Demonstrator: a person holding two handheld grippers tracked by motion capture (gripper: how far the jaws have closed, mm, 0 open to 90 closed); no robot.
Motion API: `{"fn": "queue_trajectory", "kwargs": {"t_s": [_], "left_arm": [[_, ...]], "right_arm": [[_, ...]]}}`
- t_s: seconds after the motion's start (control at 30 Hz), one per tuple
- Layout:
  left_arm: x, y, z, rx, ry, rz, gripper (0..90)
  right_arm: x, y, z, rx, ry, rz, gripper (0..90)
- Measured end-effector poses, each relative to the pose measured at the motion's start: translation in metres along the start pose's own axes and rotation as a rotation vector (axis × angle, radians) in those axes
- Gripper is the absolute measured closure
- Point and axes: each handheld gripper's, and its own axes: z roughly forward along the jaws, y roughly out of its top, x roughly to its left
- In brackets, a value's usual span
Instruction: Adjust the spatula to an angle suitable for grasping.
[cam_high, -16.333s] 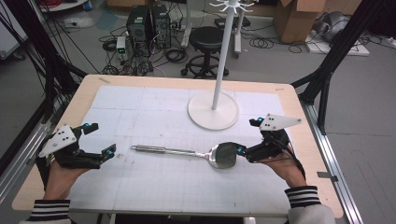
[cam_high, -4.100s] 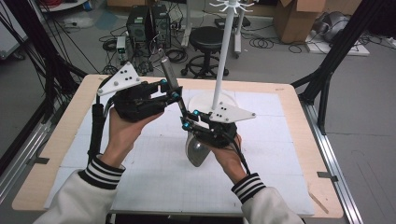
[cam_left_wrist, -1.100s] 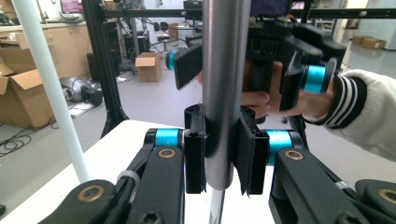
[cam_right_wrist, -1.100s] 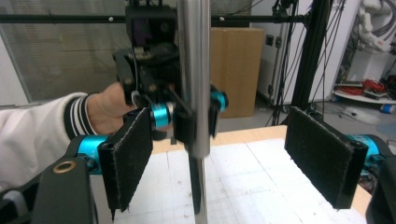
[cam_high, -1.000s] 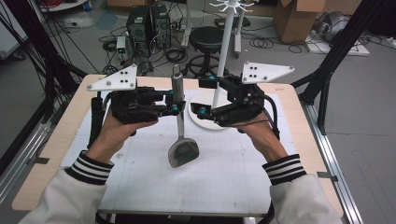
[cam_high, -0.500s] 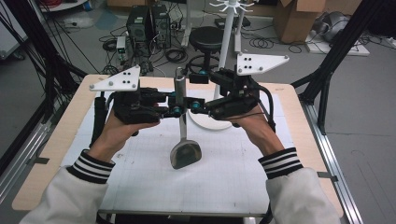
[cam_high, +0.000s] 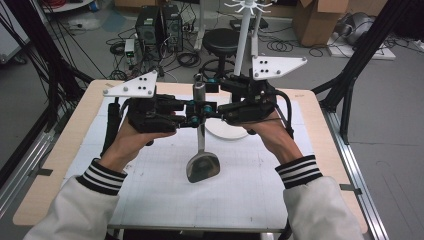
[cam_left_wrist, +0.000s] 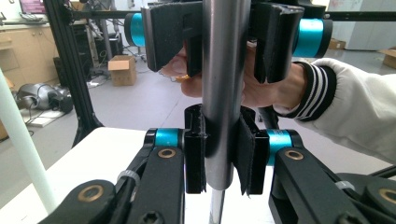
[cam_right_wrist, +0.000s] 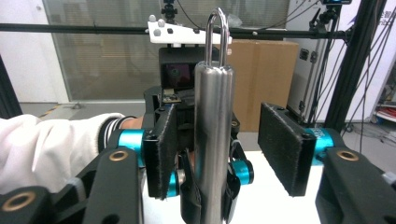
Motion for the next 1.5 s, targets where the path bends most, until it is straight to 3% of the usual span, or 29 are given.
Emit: {"fn": "queue_trajectory", "kwargs": {"t_s": [0.37,0.7,0.93,1.0,1.03,1.1,1.17,1.37,1.5], "left_arm": [[-0.001,0.0,0.003,-0.008,-0.012,0.0,75.1],[-0.004,0.001,0.004,-0.015,-0.001,0.011,75.2],[-0.005,0.001,0.006,-0.027,0.006,0.01,74.9],[-0.005,0.001,0.006,-0.031,0.015,0.025,74.5],[-0.006,0.002,0.006,-0.019,0.028,0.051,73.9],[-0.008,0.001,0.006,0.022,0.062,0.089,68.5],[-0.008,0.0,0.006,0.044,0.061,0.081,63.2],[-0.005,-0.002,-0.005,0.052,0.133,0.1,40.6],[-0.001,-0.008,-0.018,0.062,0.201,0.098,19.5]], "right_arm": [[0.004,0.002,0.0,-0.006,0.005,-0.041,71.4],[0.005,0.003,0.0,-0.018,0.019,-0.004,74.3],[0.007,0.004,-0.002,-0.008,-0.003,0.004,74.7],[0.007,0.005,-0.003,-0.014,-0.007,0.008,74.7],[0.007,0.005,-0.003,-0.013,-0.01,0.007,74.8],[0.006,0.006,-0.005,-0.012,-0.026,0.012,74.8],[0.005,0.007,-0.01,-0.03,-0.041,0.017,74.8],[0.002,0.01,-0.027,-0.037,-0.107,0.029,74.8],[-0.001,0.009,-0.039,-0.037,-0.15,0.042,74.8]]}}
